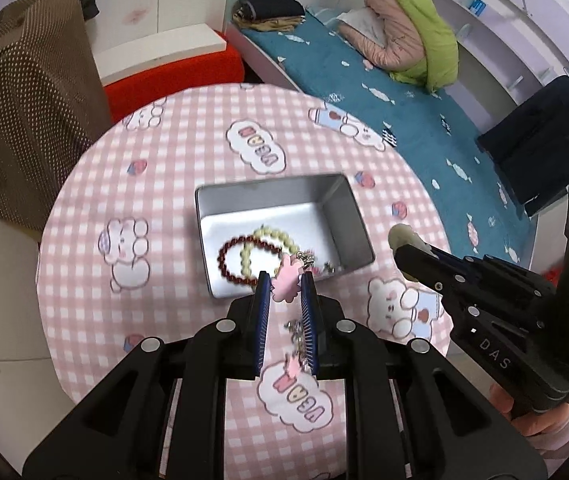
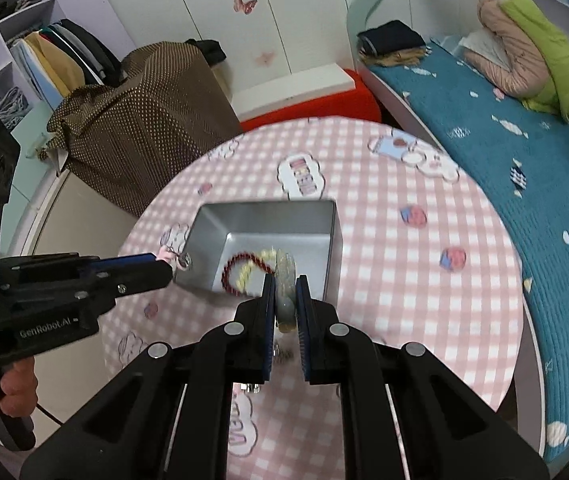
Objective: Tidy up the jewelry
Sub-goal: 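Carry the pink charm into the tray with the left gripper while the right carries the jade pendant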
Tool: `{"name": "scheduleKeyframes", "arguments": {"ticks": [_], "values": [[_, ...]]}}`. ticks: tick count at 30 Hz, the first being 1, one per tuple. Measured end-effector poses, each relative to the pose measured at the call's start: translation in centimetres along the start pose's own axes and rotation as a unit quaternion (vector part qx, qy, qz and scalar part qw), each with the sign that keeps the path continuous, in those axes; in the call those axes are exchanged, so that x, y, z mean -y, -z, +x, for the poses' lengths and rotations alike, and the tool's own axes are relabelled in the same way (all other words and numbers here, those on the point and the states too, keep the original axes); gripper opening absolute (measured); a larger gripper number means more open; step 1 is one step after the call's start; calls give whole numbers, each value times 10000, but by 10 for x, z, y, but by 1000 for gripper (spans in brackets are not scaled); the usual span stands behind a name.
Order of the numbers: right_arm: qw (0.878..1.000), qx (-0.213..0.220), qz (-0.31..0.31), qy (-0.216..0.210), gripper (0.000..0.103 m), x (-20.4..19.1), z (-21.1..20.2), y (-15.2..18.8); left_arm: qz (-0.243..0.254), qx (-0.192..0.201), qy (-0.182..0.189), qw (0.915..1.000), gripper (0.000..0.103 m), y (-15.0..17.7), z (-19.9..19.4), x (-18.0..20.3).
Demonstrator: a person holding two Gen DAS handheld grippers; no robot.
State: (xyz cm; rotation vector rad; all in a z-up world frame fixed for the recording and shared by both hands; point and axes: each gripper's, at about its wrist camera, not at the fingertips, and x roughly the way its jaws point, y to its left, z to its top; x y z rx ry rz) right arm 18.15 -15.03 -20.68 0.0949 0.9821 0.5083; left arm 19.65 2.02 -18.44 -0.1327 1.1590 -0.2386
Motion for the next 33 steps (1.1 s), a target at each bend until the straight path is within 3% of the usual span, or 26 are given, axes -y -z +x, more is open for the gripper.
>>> {"name": "scheduleKeyframes", "arguments": {"ticks": [10, 24, 26, 28, 33], "values": [[9998, -107, -132, 64, 9, -4, 29, -26, -59, -74, 24, 10000, 15, -28, 23, -6], [9979, -627, -178, -60, 9, -8, 79, -39, -285, -626, -164, 9975, 16, -49, 88, -38], [9977, -652, -179, -43, 9, -7, 81, -40, -251, -646, -147, 9975, 20, -48, 88, -38], [9976, -679, -154, -60, 9, -6, 84, -41, -251, -646, -166, 9975, 31, -48, 88, -39], [9969, -771, -151, -26, 9, -5, 91, -41, -251, -635, -118, 9976, 36, -47, 82, -40]]}}
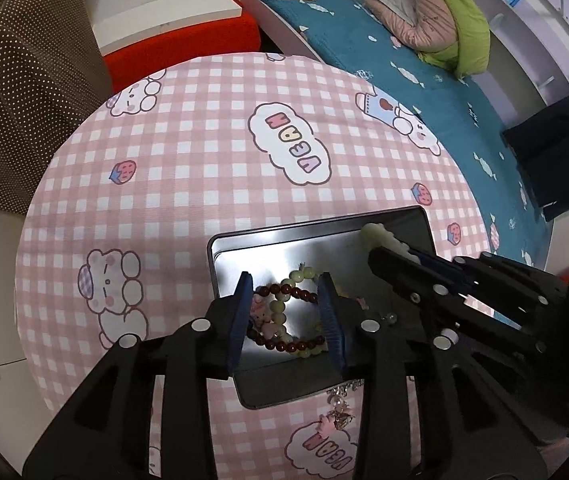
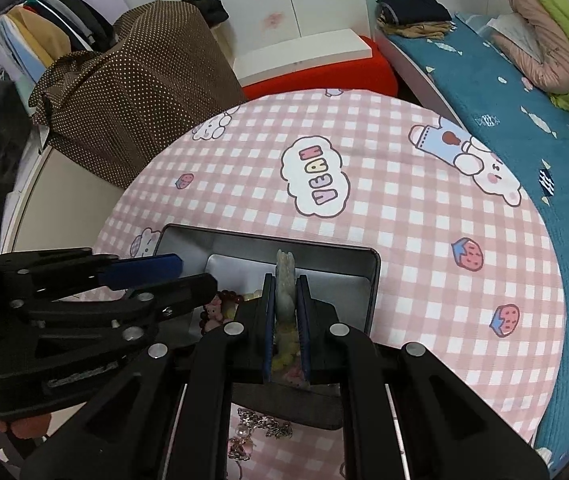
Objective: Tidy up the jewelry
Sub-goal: 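Carry the pink charm into the tray with the left gripper while the right carries the jade pendant, then open the left gripper in the tray while the right opens to release the jade pendant, then move both grippers back to the silver chains and earrings beside the tray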
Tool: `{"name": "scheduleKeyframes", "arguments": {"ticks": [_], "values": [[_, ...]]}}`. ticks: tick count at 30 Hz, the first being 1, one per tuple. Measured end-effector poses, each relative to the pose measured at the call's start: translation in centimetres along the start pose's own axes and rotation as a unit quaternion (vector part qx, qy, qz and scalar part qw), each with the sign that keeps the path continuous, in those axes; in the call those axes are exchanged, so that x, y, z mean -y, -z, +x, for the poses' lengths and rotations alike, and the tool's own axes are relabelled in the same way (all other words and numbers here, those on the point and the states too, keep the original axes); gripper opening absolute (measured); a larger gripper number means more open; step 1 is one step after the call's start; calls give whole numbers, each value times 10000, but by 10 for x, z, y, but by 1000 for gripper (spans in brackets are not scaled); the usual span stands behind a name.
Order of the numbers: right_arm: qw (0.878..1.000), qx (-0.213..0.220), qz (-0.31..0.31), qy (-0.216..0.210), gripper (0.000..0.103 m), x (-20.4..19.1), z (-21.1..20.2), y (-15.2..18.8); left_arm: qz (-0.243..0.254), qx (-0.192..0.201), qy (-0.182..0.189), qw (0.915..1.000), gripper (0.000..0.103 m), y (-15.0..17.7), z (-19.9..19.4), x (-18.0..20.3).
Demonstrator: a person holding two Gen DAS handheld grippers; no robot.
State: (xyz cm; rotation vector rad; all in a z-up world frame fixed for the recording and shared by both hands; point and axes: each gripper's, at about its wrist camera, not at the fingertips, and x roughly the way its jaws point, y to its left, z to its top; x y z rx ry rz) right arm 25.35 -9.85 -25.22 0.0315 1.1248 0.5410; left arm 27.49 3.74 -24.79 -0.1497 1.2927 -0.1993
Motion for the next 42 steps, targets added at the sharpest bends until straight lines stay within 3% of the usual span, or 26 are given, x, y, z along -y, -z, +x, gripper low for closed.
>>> {"name": "scheduleKeyframes", "arguments": {"ticks": [17, 26, 28, 30, 32, 42], "values": [[9999, 95, -17, 74, 12, -4, -11, 4, -79, 186, 32, 9998, 48, 16, -27, 2], [9993, 344, 69, 118, 14, -2, -35, 13, -23, 347, 9, 9994, 48, 26, -43, 12], [9990, 412, 89, 128, 20, -2, -42, 16, -1, 382, 4, 9993, 49, 30, -47, 16], [9985, 493, 136, 196, 38, 0, -50, 20, 18, 422, 14, 9991, 53, 35, -51, 19], [9977, 597, 176, 258, 47, 3, -57, 25, 33, 444, 29, 9990, 54, 41, -55, 22], [9943, 668, 434, 704, 77, 27, -78, 62, 19, 161, -29, 9999, 62, 82, -49, 30]]}}
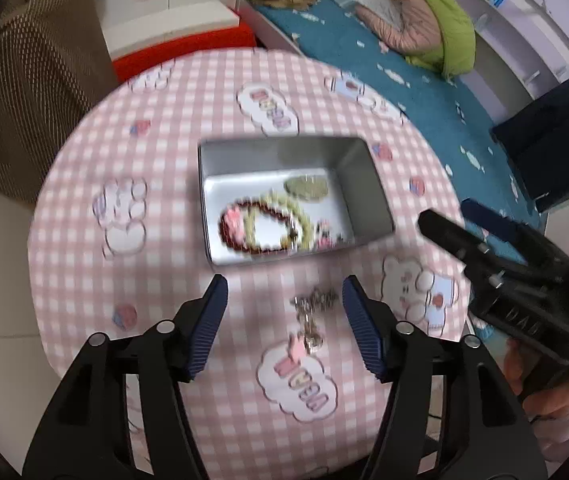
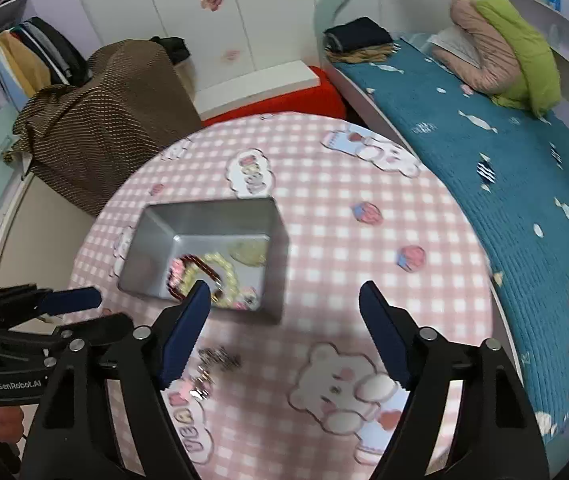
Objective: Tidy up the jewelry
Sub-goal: 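Move both grippers back to the silver chains and earrings beside the tray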
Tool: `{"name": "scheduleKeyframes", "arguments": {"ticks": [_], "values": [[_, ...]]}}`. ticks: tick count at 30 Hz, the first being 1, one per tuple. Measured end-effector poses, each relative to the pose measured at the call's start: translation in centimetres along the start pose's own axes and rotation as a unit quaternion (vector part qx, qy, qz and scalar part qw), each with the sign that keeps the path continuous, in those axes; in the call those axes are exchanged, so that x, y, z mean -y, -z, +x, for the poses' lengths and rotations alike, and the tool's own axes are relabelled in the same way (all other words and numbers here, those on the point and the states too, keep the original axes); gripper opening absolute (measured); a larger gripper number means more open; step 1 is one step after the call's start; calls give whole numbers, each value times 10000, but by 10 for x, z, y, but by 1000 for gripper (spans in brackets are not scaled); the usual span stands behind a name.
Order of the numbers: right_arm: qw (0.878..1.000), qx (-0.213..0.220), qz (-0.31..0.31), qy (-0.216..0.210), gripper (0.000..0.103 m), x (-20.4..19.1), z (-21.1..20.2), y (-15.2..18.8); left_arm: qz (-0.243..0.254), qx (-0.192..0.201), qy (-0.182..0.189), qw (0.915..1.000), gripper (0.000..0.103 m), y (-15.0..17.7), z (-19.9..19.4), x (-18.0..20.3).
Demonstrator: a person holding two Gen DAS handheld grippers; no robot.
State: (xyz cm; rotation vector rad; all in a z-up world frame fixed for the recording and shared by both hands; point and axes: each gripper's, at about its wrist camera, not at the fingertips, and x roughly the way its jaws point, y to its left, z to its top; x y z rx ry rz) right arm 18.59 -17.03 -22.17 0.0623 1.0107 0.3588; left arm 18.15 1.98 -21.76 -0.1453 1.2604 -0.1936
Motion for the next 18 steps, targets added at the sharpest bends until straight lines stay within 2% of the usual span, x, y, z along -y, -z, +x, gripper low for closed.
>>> {"name": "scheduleKeyframes", "arguments": {"ticks": [3, 5, 12, 13, 18], "values": [[9999, -90, 19, 127, 81, 7, -1, 10, 31, -195, -51, 9998, 63, 13, 10, 1], [9997, -179, 21, 171, 81, 10, 1, 18, 51, -370, -114, 9992, 68, 21, 21, 2], [9983, -523, -66, 246, 81, 15, 11, 41, -75, -795, -58, 9968, 67, 40, 53, -2], [9981, -555, -74, 243, 81, 14, 12, 43, -97, -836, -58, 9964, 61, 42, 57, -2], [9971, -717, -138, 205, 81, 12, 19, 52, -106, -975, -128, 9951, 47, 48, 72, -2]]}}
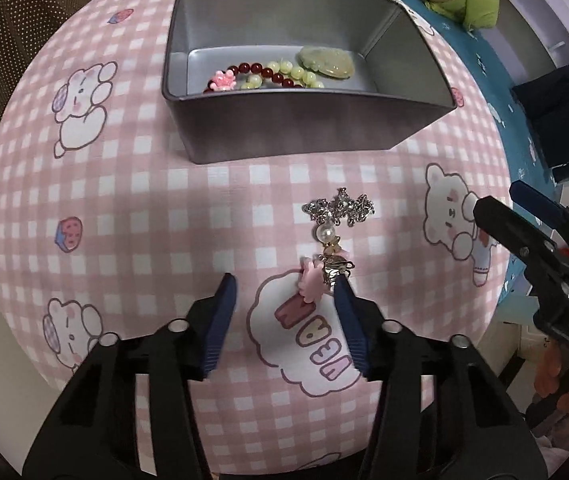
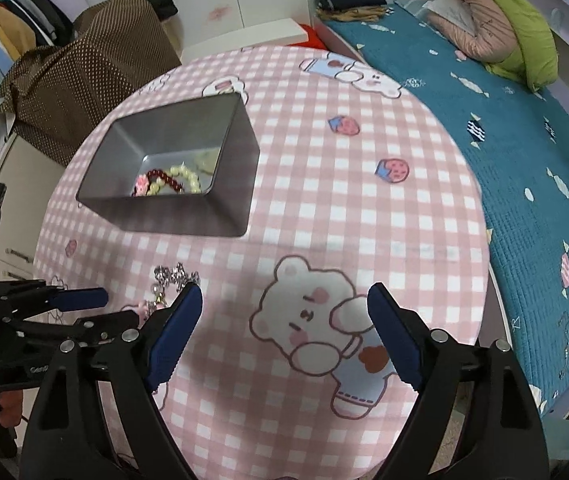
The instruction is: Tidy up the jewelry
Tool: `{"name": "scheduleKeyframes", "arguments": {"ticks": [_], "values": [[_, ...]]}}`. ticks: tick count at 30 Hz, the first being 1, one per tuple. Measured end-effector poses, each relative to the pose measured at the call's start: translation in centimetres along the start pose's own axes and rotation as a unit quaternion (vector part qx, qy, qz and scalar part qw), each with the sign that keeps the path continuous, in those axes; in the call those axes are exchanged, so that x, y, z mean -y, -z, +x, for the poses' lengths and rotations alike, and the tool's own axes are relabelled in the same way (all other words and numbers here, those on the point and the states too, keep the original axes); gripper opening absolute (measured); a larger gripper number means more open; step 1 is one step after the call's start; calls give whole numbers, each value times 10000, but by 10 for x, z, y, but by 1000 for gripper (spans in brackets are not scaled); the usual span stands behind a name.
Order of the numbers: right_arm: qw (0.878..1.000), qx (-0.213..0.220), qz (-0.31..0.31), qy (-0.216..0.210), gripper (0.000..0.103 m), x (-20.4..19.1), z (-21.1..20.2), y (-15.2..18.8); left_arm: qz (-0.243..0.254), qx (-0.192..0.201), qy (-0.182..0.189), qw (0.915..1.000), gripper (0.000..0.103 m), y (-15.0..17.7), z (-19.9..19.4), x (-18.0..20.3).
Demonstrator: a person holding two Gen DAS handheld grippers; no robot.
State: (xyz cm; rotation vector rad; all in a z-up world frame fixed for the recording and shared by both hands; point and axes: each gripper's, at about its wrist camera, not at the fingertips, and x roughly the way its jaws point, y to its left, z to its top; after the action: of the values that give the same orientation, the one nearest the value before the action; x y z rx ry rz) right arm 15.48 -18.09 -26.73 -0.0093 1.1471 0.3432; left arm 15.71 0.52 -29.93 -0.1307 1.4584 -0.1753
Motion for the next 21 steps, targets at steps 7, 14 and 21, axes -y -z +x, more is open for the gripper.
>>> {"name": "scheduleKeyframes", "arguments": {"ticks": [7, 14, 21], "values": [[9999, -103, -89, -69, 81, -4, 7, 1, 160, 22, -104, 9998, 41, -4, 11, 14], [9997, -169, -145, -112, 81, -7, 13, -1, 256, 137, -126, 9995, 12, -11, 16, 30], [9993, -175, -227, -255, 81, -15, 16, -4, -38, 192, 124, 9997, 4, -12, 3, 9]]}}
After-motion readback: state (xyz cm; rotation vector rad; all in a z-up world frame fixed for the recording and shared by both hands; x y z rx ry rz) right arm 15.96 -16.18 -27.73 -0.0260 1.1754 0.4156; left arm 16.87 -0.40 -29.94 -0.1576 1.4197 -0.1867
